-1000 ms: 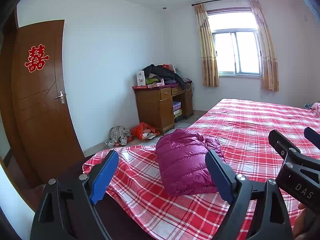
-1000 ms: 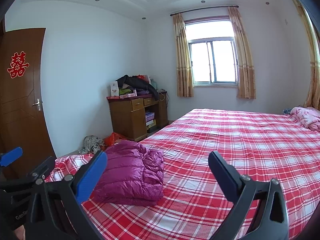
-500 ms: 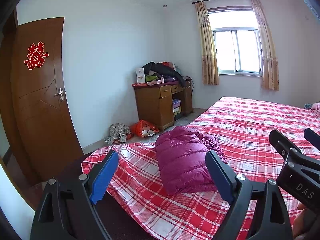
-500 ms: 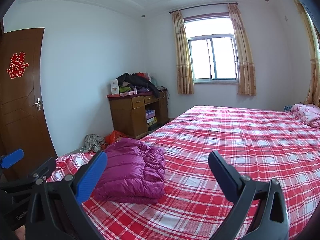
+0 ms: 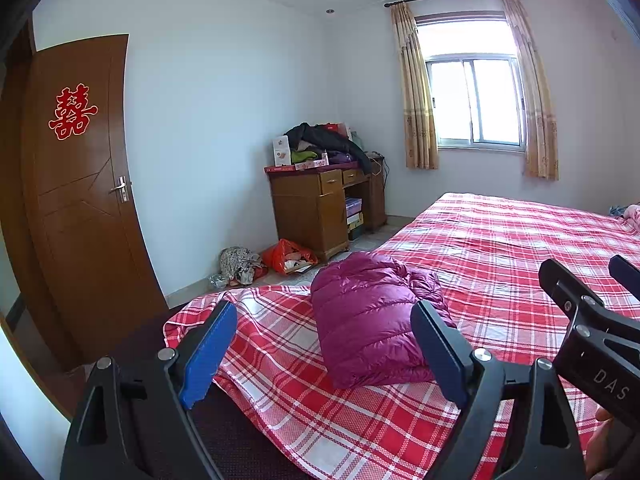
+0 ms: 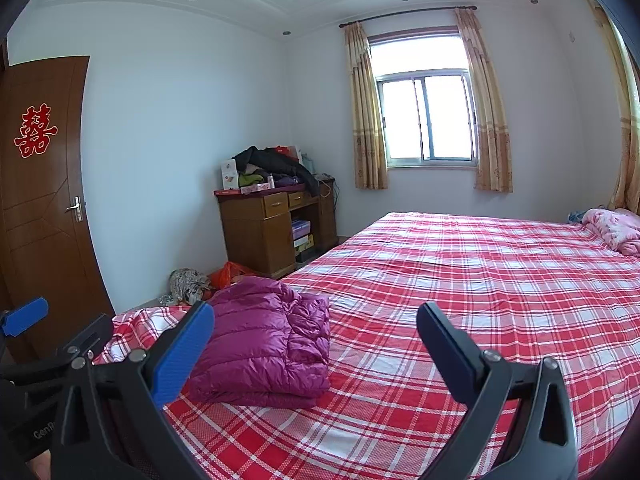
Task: Fold large clothes
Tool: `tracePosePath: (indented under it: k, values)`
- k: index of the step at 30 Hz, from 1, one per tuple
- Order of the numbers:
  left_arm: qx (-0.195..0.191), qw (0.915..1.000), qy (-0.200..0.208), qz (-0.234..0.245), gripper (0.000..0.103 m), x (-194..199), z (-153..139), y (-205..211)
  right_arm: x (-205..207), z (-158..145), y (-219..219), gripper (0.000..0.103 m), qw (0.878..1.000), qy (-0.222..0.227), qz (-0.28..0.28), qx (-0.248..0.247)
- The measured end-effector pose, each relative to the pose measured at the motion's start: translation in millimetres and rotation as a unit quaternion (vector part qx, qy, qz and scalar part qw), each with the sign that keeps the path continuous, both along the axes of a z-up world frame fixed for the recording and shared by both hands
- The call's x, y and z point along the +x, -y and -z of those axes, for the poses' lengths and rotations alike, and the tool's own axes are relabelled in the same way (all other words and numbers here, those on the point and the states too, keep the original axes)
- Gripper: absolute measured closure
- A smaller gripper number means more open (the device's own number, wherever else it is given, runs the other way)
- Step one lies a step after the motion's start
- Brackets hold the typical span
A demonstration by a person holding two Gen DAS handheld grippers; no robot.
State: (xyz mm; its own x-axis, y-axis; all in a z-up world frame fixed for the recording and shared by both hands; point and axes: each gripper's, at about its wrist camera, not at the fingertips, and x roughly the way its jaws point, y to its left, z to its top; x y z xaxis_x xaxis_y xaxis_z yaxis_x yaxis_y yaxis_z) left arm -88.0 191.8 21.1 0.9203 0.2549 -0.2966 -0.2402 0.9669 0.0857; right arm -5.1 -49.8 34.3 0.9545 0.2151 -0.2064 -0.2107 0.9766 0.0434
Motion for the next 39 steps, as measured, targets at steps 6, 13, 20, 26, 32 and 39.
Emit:
tracePosePath:
  k: [6, 13, 20, 26, 32, 39]
  values:
    - [0.001, 1.0, 0.0, -0.001, 0.014, -0.1, 0.2, 1.4, 0.0, -0.1, 0.8, 0.0, 1.0, 0.001, 0.0, 0.0]
    - [0.003, 1.0, -0.007, -0.003, 0.014, 3.9, 3.1, 1.8, 0.5, 1.4, -0.3, 0.0, 1.0, -0.002, 0.0, 0.0]
    - [-0.001, 0.9997, -0.022, -0.006, 0.014, 11.6, 6.5, -2.4, 2.7, 2.8, -0.2, 0.0, 1.0, -0.001, 0.003, 0.001]
    - [0.018, 0.9995, -0.017, -0.018, 0.014, 12.8, 6.8, -0.8, 6.4, 6.6, -0.8, 0.0, 1.0, -0.008, 0.004, 0.001]
    - [0.018, 0.9996, -0.019, -0.014, 0.014, 16.2, 7.6, -1.4, 6.6, 7.5, -1.7, 0.0, 1.0, -0.008, 0.005, 0.0]
    - [0.013, 0.9993, -0.028, -0.023, 0.014, 21.9, 9.9, -4.2, 7.5, 8.1, -2.0, 0.0, 1.0, -0.012, 0.005, -0.001]
